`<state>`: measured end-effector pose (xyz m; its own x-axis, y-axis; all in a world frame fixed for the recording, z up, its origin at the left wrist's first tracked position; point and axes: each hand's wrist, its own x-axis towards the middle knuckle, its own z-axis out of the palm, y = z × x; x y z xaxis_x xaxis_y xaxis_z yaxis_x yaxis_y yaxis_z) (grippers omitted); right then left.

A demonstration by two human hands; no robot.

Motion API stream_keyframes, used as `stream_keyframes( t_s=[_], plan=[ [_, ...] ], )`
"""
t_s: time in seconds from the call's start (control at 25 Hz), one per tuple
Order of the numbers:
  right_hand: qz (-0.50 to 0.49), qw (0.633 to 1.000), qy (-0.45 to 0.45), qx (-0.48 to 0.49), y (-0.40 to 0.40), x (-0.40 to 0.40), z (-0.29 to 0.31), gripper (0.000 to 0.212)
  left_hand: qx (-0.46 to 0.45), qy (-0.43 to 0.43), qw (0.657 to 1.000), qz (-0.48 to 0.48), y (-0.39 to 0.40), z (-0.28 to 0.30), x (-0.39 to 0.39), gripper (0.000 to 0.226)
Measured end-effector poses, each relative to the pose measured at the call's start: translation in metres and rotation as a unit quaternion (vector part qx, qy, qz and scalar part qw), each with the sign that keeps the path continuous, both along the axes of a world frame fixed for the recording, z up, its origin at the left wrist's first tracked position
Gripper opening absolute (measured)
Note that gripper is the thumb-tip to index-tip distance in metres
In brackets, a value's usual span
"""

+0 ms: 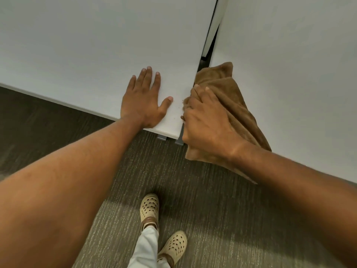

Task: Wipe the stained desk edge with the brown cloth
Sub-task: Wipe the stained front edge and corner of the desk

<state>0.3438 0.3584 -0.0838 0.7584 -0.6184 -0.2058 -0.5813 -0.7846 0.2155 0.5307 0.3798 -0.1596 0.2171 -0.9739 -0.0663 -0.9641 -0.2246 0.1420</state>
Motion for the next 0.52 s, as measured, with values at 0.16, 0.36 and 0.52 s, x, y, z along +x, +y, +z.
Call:
stream_keyframes(
  t_s=[0.16,0.36,0.52],
  plan=[
    [0.005,0.994,-0.019,0.107,-0.047,0.006,0.010,0.051,0.000,0.009,1.000,0.000,0.001,0.000,0.000,0.083],
    [0.039,0.994,-0.018,0.098,-0.099,0.012,0.017,0.041,-0.003,0.017,1.000,0.002,0.001,0.000,0.001,0.083],
    [0.053,0.989,-0.043,0.134,-0.090,0.005,0.020,0.050,-0.005,0.015,1.000,0.002,0.001,0.000,0.001,0.082]
  ],
)
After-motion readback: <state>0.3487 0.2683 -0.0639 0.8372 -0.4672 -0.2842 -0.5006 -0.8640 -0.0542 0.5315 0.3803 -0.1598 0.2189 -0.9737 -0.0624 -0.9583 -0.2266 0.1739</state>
